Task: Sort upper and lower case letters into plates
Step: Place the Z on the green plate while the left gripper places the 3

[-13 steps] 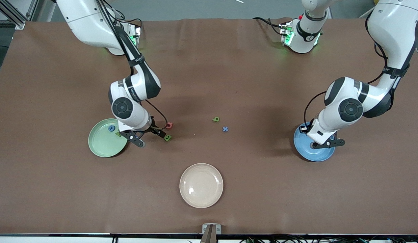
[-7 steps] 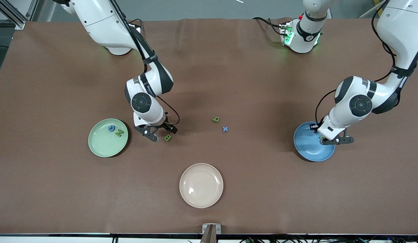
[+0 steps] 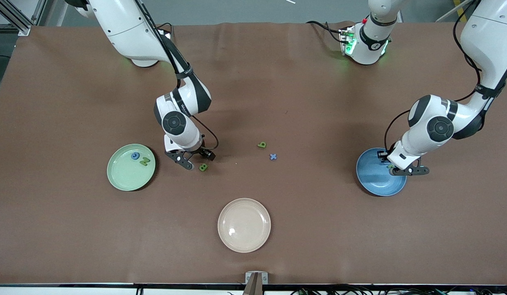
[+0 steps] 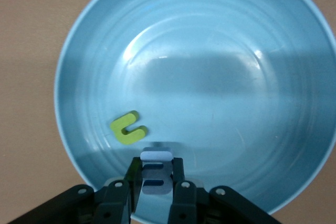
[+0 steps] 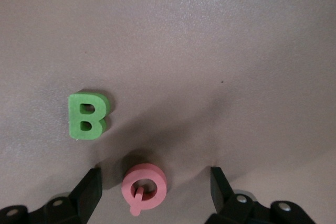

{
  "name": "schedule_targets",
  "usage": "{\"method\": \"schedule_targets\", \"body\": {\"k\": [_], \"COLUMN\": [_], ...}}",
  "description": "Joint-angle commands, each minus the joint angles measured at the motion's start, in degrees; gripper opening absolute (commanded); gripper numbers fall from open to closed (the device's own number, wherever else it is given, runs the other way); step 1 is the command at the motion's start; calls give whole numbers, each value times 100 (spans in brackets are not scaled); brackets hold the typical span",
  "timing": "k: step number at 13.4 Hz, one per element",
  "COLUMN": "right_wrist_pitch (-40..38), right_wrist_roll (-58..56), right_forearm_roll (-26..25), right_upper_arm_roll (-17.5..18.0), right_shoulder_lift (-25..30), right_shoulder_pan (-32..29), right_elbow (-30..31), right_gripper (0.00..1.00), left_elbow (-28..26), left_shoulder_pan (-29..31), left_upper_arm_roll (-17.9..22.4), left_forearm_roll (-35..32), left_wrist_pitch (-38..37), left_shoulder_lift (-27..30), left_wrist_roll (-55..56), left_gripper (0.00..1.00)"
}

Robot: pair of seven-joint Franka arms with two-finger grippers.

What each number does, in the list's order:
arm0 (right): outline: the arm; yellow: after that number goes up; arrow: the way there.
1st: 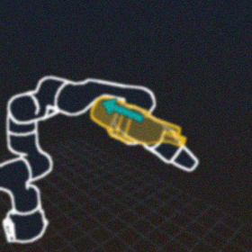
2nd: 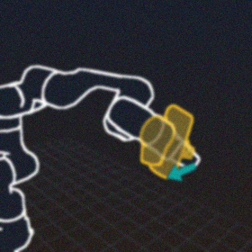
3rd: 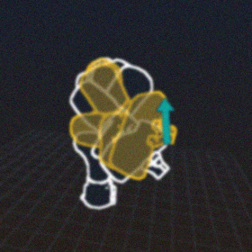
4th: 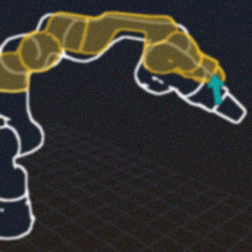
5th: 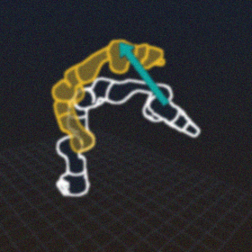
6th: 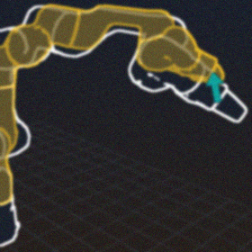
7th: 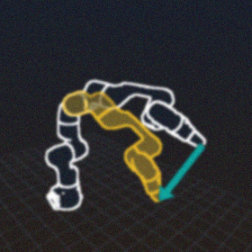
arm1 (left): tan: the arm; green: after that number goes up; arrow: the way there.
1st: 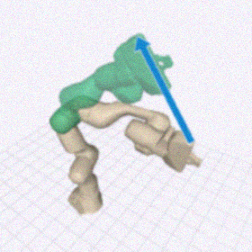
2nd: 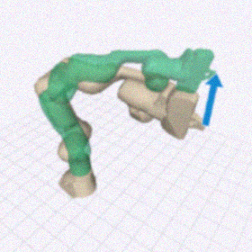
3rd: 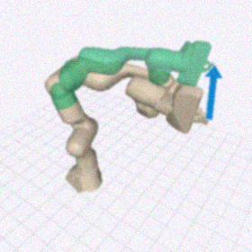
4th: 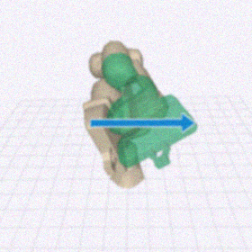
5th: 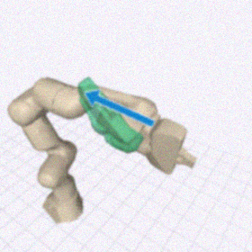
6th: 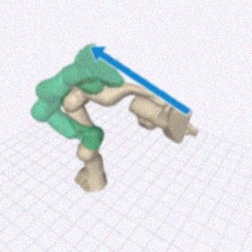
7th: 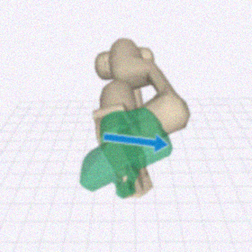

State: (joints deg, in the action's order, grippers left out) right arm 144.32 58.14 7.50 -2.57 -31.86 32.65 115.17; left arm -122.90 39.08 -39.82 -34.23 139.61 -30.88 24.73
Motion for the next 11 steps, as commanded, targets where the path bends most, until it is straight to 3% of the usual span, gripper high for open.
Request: {"method": "schedule_targets", "body": {"k": [1, 2, 4, 7, 8, 9, 10, 11], "right_wrist_pitch": [123, 123, 123, 123, 123, 123, 123, 114], "right_wrist_roll": [84, 84, 180, 304, 304, 304, 304, 304], "right_forearm_roll": [14, 14, 14, 14, 14, 14, 14, 14], "right_upper_arm_roll": [-50, -50, -50, -50, -50, -50, -50, -50], "right_shoulder_lift": [66, 66, 66, 66, 66, 66, 66, 66], "right_shoulder_pan": [83, 92, 136, 224, 224, 224, 224, 215], "right_elbow": [146, 146, 146, 146, 146, 146, 146, 146], "right_gripper": [82, 81, 80, 78, 75, 69, 61, 47], "left_elbow": [-41, -41, -32, 73, 169, 266, 397, 529], "left_shoulder_pan": [56, 56, 56, 39, 30, 30, 21, 12], "left_upper_arm_roll": [-52, -52, -52, -87, -227, -411, -569, -806], "left_forearm_roll": [-207, -207, -207, -198, -190, -137, -111, -102], "left_wrist_pitch": [93, 93, 93, 32, -21, -99, -257, -424], "left_shoulder_lift": [-59, -67, -59, 29, 47, 64, 64, 56], "left_wrist_roll": [23, 23, 5, 40, 101, 163, 277, 530], "left_gripper": [21, 24, 47, 92, 99, 99, 99, 99]}}
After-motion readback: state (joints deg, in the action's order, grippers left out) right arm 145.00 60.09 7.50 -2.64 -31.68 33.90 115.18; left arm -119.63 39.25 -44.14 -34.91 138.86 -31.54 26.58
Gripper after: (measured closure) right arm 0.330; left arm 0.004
